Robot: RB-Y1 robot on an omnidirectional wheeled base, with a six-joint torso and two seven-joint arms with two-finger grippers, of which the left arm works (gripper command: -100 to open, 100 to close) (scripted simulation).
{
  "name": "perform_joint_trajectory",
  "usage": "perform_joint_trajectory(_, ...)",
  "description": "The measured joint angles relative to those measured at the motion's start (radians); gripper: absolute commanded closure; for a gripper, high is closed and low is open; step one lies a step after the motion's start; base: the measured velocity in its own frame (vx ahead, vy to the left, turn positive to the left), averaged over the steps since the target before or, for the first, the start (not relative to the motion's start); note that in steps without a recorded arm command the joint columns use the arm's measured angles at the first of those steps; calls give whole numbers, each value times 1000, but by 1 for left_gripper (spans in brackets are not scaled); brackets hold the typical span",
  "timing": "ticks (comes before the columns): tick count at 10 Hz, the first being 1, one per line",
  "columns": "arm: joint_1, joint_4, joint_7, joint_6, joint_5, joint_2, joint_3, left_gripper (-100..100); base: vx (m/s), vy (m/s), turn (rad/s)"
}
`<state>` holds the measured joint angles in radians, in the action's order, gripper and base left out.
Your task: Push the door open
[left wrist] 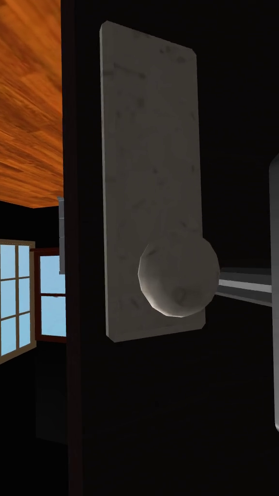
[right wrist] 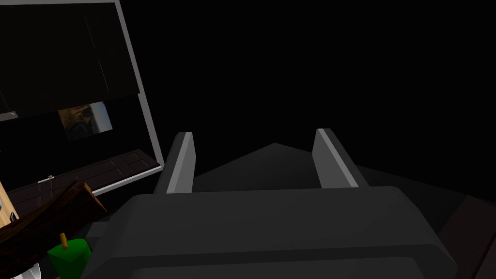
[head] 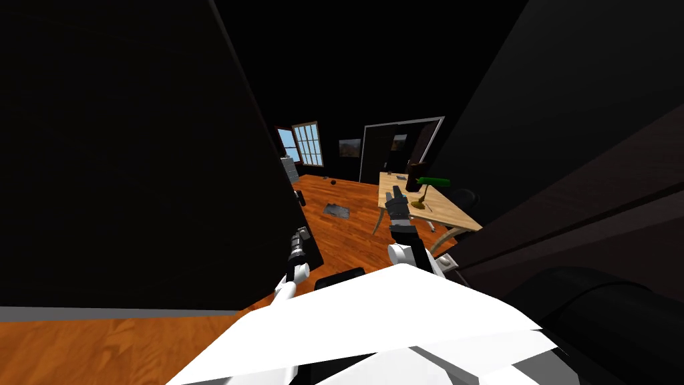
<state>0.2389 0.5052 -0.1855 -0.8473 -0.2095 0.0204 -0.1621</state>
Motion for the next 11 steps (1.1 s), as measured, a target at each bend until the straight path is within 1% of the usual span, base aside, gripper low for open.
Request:
perform_joint_trajectory(1,-3,13,-5,3,1,10,2,-100,-200,-2,20)
perform_joint_trajectory(2,3,2,-6,0,1,19,3,-100,-210,0,16)
perform_joint_trajectory(3,3,3,-7,-3,2,20,5,-100,-252,10,29)
perform_joint_trajectory(4,2,5,-9,-4,2,16,7,-100,-277,-34,22)
perform_joint_trajectory(5,19,-26,-8,-19,2,7,9,-100,-179,-34,11)
perform_joint_trajectory(6,14,-16,-11,-19,2,-4,10,-100,-130,-31,17)
perform_joint_trajectory(7,0,10,-15,-10,5,-25,13,-100,-132,-53,18)
perform_joint_trajectory(8,18,-21,-16,-22,3,-42,12,-100,-79,-54,2)
perform_joint_trajectory(9,15,-9,-18,-18,3,-52,12,-100,-25,-24,1)
perform_joint_trajectory(10,14,-5,-19,-15,3,-53,12,-100,111,18,-28)
perform_joint_trajectory(11,2,16,-21,-6,4,-38,13,-100,209,45,-37)
